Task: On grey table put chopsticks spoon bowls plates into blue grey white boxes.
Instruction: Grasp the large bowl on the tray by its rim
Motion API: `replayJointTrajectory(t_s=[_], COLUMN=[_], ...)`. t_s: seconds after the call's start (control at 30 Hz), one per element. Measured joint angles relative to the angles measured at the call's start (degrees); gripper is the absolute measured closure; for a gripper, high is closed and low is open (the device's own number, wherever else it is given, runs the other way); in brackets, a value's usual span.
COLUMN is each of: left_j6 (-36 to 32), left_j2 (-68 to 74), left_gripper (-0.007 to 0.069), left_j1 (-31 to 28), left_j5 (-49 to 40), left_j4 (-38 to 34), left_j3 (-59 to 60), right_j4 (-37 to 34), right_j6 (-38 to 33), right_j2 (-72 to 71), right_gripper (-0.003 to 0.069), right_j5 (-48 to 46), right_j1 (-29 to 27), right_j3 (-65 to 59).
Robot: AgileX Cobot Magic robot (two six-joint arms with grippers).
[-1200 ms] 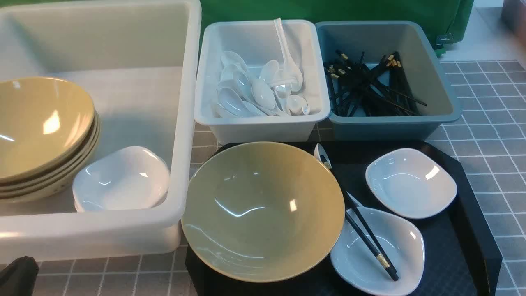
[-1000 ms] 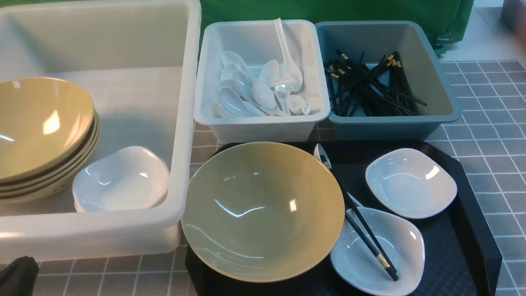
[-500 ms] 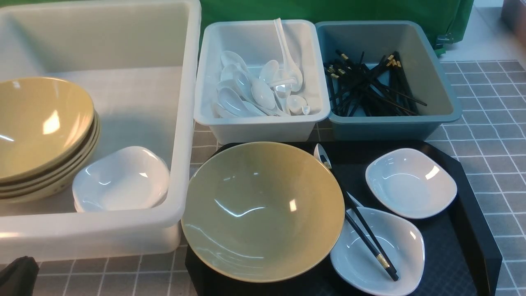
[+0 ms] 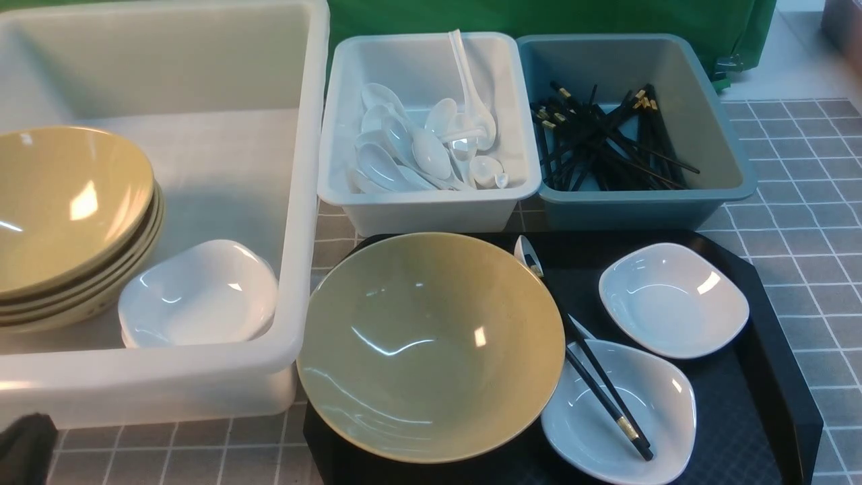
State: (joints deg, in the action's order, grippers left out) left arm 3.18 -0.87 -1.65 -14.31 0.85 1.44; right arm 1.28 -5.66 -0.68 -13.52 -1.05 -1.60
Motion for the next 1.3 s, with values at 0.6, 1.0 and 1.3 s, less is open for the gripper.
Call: replayJointTrajectory(t_s=[0.6, 1.0, 1.3], left_j6=[2.37, 22.78, 23.16], left_j2=[0.0, 7.95, 35.62], left_gripper=[0.0636, 0.0636, 0.0636], left_j1=[0.0, 0.0, 6.36], left_j5=[49.21, 20.0, 2.57], left_j4=[1.37, 14.07, 11.11], left_j3=[0.0, -27.57, -47.52], right_j4=[0.0, -0.81, -0.4], right_j6=[23.54, 23.09, 7.47], right_j2=[0.0, 1.87, 17.84], right_gripper=[0.0569, 0.0563, 0.0563], right_j5=[54.21, 25.72, -3.41], right_j1=[0.0, 0.0, 0.06], right_j3=[0.0, 14.04, 25.26])
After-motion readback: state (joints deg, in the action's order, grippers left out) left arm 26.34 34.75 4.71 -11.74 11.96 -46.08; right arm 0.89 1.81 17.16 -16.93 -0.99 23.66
